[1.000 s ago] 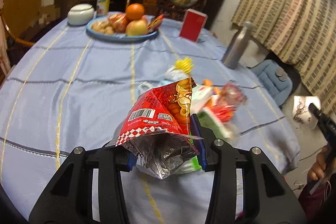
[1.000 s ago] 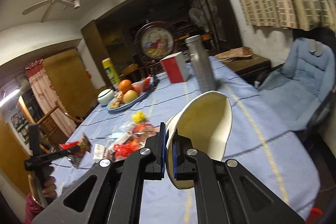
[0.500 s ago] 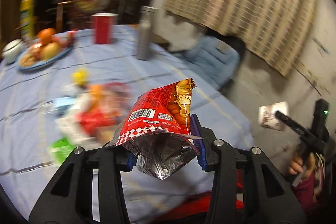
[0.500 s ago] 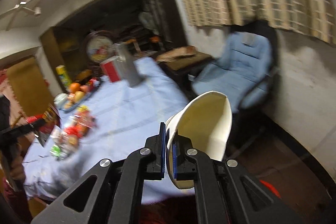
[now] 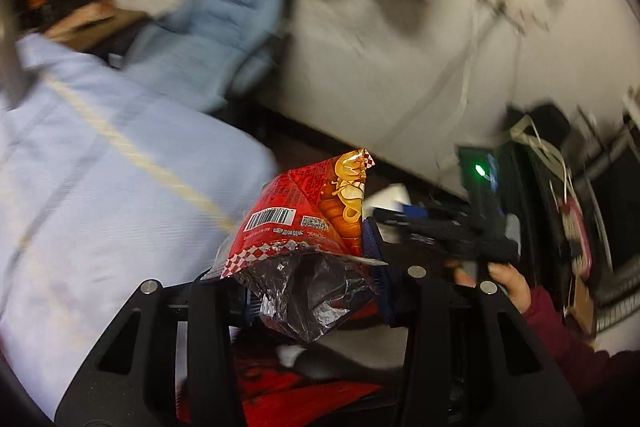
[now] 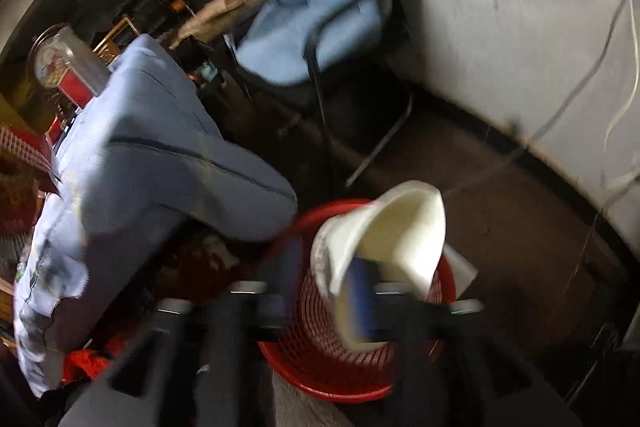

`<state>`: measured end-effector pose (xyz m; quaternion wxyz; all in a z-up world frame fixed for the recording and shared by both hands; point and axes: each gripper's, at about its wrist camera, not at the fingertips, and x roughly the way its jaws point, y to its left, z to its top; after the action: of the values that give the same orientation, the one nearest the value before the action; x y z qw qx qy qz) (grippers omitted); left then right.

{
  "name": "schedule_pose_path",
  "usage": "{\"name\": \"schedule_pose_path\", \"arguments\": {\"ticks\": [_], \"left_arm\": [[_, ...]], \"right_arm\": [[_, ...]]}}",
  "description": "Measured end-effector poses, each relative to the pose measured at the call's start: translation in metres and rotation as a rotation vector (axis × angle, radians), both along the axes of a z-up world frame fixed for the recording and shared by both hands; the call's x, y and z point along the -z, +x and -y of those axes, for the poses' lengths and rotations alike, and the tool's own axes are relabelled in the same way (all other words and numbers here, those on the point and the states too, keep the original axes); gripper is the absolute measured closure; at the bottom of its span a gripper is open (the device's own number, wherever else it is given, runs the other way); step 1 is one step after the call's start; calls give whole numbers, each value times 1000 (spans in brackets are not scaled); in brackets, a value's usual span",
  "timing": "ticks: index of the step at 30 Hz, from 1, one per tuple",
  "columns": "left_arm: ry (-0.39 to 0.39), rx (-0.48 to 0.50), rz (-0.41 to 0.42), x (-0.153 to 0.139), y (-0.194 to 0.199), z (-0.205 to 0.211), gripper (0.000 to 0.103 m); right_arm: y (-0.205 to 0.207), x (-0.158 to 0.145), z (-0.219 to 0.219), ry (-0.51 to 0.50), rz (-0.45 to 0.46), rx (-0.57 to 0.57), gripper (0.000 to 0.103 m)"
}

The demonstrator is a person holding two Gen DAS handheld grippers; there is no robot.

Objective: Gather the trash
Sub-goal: 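Carry both items to the red basket while the left tool releases the chip bag inside, then open the right tool to drop the paper cup into the red basket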

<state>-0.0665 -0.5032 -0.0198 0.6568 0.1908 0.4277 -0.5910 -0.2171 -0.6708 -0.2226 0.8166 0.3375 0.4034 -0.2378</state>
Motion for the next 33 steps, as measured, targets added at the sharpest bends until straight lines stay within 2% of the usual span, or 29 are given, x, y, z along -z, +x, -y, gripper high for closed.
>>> {"name": "schedule_pose_path", "arguments": {"ticks": [3, 7, 11, 15, 18, 21, 27, 30, 33], "left_arm": [[70, 81, -22, 32, -26, 39, 59], [161, 126, -85, 71, -40, 73, 56], [232, 114, -101, 102, -40, 90, 38], [246, 95, -91, 107, -37, 91, 31], [253, 83, -75, 110, -35, 91, 28], [262, 77, -52, 109, -36, 87, 28], [255, 34, -13, 108, -24, 65, 26], [242, 6, -13, 104, -17, 56, 26], [228, -19, -6, 99, -12, 46, 25]], "right_arm": [[-11, 11, 5, 35, 12, 5, 49], [-25, 9, 18, -11, 12, 69, 46], [-49, 24, 43, -41, -40, 197, 43], [-63, 61, 55, 46, -66, 241, 43], [-62, 94, 51, 166, -56, 219, 44], [-50, 112, 45, 228, -55, 179, 43], [-25, 127, 15, 266, -108, 89, 42], [-15, 135, 1, 325, -127, 26, 42], [-8, 141, -23, 335, -184, -33, 42]]}}
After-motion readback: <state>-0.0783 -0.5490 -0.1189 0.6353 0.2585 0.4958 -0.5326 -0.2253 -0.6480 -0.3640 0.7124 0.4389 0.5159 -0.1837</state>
